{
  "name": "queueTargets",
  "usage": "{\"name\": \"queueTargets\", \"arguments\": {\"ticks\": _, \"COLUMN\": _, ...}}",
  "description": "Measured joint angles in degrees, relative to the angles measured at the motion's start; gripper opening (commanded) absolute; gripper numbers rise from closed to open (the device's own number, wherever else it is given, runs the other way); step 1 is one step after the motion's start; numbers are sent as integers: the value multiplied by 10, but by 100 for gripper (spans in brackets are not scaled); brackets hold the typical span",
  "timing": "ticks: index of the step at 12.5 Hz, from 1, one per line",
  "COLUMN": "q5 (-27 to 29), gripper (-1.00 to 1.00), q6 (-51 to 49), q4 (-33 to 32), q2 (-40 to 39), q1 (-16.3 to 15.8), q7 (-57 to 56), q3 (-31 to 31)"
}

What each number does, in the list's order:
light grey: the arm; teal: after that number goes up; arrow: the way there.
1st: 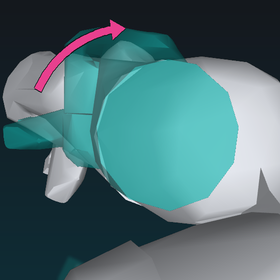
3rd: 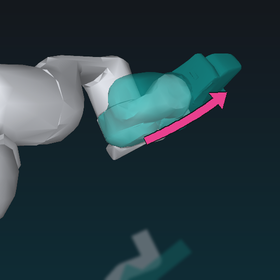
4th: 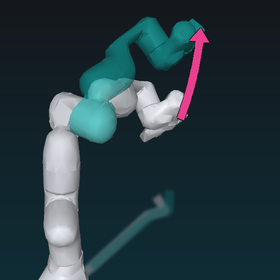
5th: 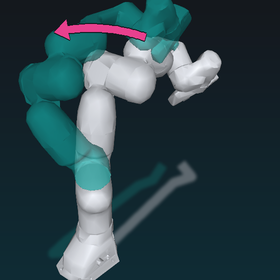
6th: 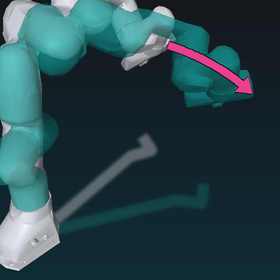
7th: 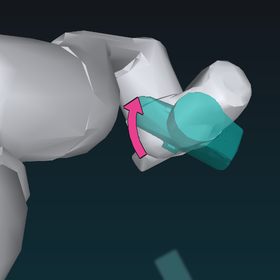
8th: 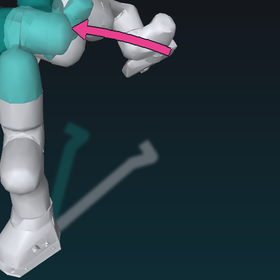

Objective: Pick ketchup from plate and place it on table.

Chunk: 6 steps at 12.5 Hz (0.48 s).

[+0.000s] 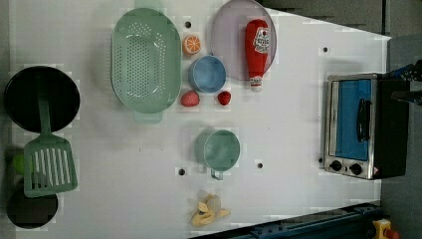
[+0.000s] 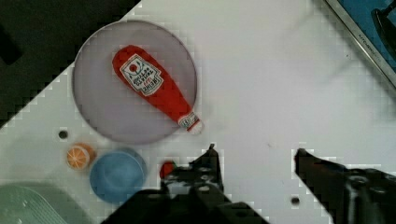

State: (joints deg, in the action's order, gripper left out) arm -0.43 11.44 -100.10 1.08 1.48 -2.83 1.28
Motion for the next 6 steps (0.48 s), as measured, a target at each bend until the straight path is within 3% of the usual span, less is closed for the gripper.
{"name": "queueTargets", "arguments": {"ticks": 3, "q5": 13, "gripper": 100, "q6": -46, "q4": -55, "q2": 52, "q1": 34, "q7": 8, "q3": 30}}
{"name": "queueTargets", "arguments": {"ticks": 6, "q5": 14, "gripper": 100, "q6": -50, "q4": -59, "q2": 60, "q1": 39, "q7": 10, "q3": 33}}
